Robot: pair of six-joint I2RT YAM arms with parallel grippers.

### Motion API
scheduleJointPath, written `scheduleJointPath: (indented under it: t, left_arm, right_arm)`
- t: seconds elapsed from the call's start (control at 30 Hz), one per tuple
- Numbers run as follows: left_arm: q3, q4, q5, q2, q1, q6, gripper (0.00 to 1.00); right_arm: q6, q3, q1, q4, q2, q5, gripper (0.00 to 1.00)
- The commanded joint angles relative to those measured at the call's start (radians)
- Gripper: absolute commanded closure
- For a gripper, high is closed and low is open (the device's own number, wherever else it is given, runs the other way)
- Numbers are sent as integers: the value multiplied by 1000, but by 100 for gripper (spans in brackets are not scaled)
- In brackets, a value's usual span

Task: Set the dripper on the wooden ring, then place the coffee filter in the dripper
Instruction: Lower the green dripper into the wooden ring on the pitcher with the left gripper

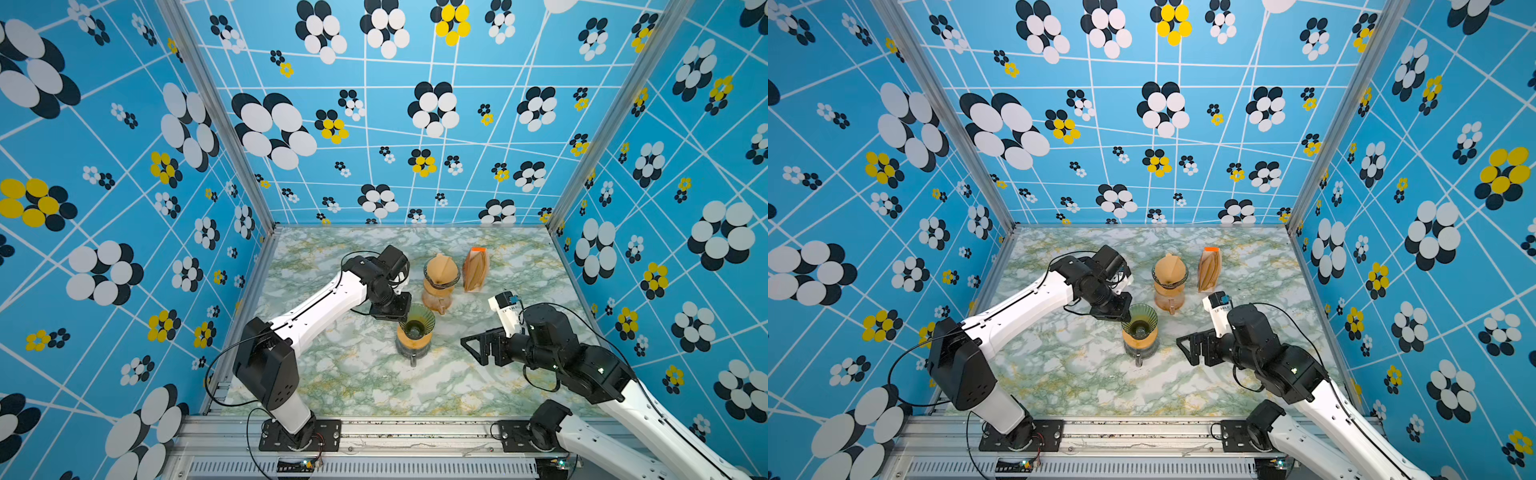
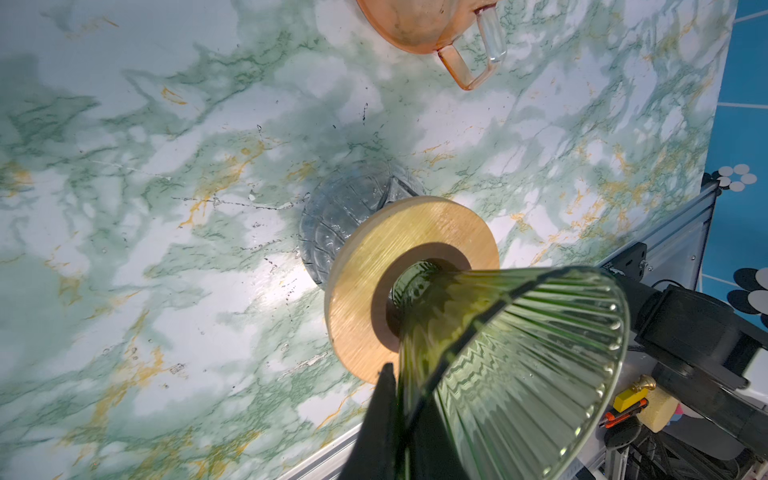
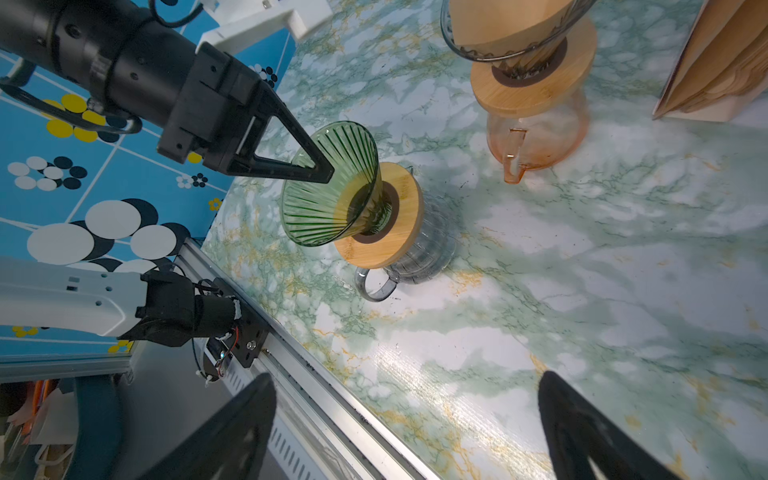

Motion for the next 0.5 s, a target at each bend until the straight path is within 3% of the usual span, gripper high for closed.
scheduleJointPath:
  t: [0.0, 0.47]
  left_arm:
    - [-13, 9, -9, -10, -8, 1, 90]
    - [-32, 28, -11, -10, -10, -2, 90]
  right_arm:
    - [3, -2, 6, -2, 3, 2, 1]
    - [5, -9, 6, 5, 8, -2, 1]
